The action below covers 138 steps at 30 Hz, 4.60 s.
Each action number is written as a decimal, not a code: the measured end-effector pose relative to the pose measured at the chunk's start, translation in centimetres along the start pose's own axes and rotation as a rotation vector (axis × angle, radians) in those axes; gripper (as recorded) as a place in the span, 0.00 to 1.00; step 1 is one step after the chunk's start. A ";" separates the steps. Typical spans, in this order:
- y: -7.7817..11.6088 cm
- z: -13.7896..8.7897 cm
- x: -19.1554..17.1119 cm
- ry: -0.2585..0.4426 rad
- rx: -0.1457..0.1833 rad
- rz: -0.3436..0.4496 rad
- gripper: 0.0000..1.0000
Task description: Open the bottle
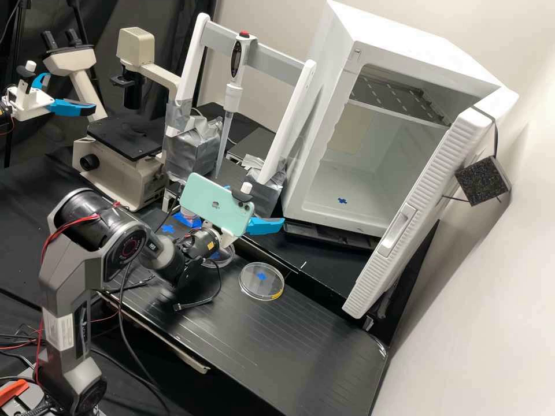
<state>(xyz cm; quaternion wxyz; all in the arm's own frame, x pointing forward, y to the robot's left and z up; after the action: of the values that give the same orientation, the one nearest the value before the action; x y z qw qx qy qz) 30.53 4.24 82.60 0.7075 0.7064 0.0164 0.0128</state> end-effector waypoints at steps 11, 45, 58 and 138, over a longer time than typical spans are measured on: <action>0.1 -0.1 -0.7 0.004 -0.002 0.000 1.00; -5.2 -2.9 -7.1 0.241 -0.070 -0.125 1.00; -6.2 -3.2 -7.2 0.253 -0.074 -0.165 0.00; -6.5 -2.9 -6.5 0.247 -0.090 -0.179 0.00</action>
<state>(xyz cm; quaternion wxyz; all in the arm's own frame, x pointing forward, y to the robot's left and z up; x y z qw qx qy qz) 23.86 6.90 76.08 0.7294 0.6627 0.1655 0.0374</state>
